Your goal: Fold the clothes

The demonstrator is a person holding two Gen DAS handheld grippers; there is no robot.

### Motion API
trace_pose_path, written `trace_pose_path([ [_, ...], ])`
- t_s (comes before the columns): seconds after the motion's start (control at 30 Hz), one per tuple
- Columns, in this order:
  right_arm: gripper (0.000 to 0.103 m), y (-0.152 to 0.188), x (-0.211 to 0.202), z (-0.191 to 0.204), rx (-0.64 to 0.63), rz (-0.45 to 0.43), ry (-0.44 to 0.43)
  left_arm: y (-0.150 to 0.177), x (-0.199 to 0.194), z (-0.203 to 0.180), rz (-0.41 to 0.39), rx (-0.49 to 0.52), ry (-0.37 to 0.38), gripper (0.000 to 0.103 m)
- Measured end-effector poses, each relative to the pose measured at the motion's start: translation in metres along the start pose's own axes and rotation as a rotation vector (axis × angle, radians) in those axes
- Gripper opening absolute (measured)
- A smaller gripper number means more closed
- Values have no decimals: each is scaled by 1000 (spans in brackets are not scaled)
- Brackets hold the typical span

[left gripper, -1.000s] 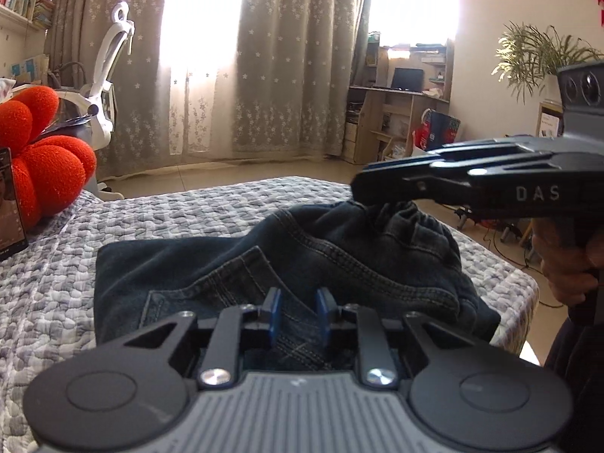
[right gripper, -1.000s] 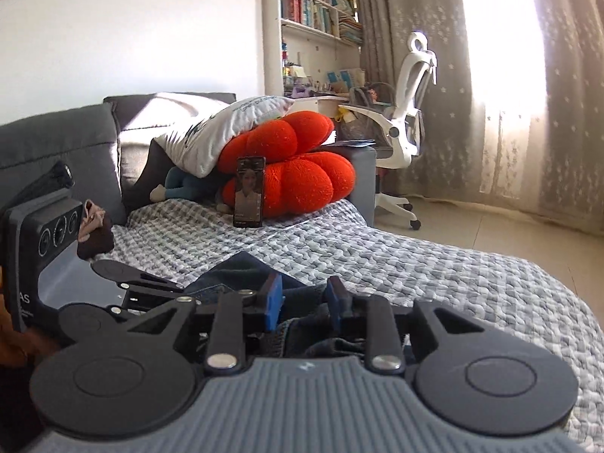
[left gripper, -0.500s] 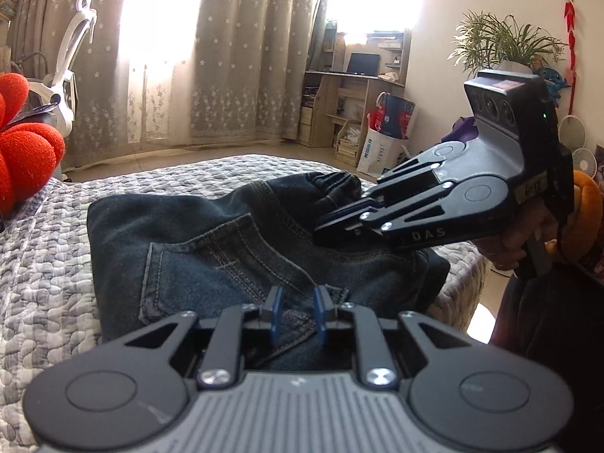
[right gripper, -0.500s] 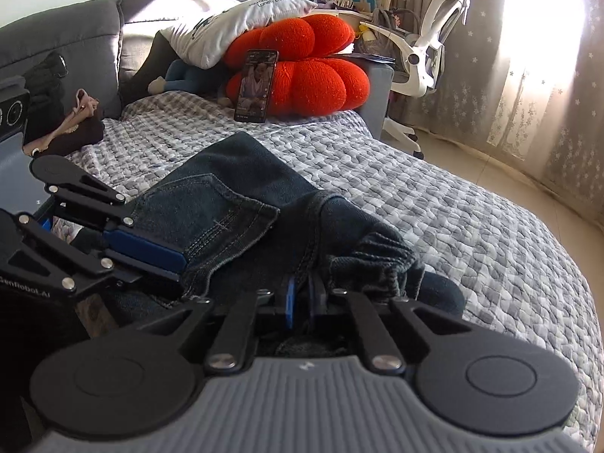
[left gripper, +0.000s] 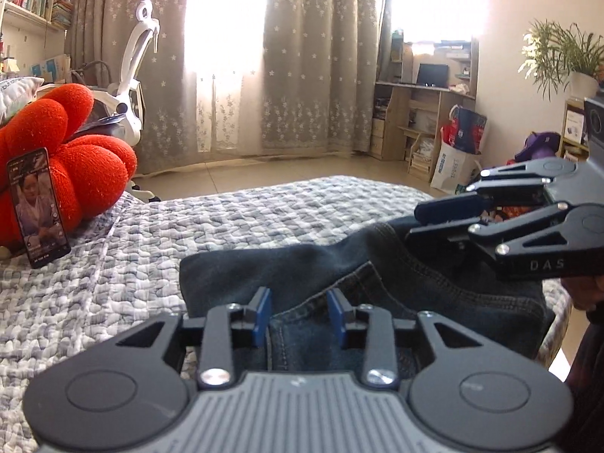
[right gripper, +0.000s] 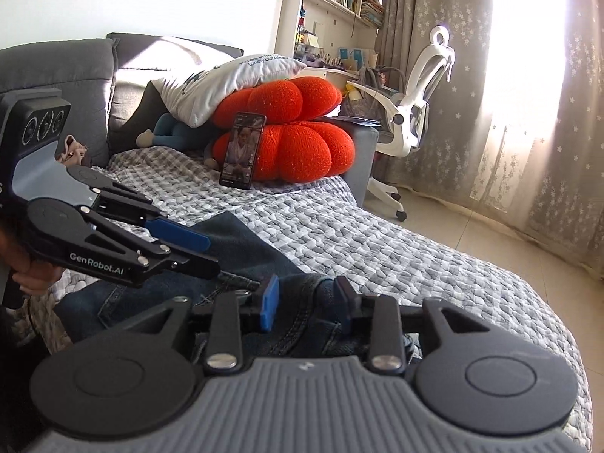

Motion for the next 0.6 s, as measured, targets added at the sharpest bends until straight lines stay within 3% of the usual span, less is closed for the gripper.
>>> trace_pose_path([
  [0.1, 38, 9, 8, 1, -50, 44, 24, 5, -7, -2, 17, 26, 2, 37],
  [0.23, 38, 14, 6, 8, -105, 38, 52, 13, -15, -4, 40, 61, 5, 37],
  [0.37, 47, 16, -1, 14, -133, 19, 61, 20, -25, -6, 63, 94, 10, 39],
  [0.6, 48, 17, -7, 14, -135, 3, 66, 21, -47, -1, 128, 105, 118, 41],
])
Point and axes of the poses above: each gripper's, at about its wrist camera, not at the fingertips, and x roughly the way its jaws point, z to its left, y to its underside, the point moved 3 cm from there along x, roughly the way its jaws point, and after that the axes turned 4 degrees about -x, right-handed, at the moved point
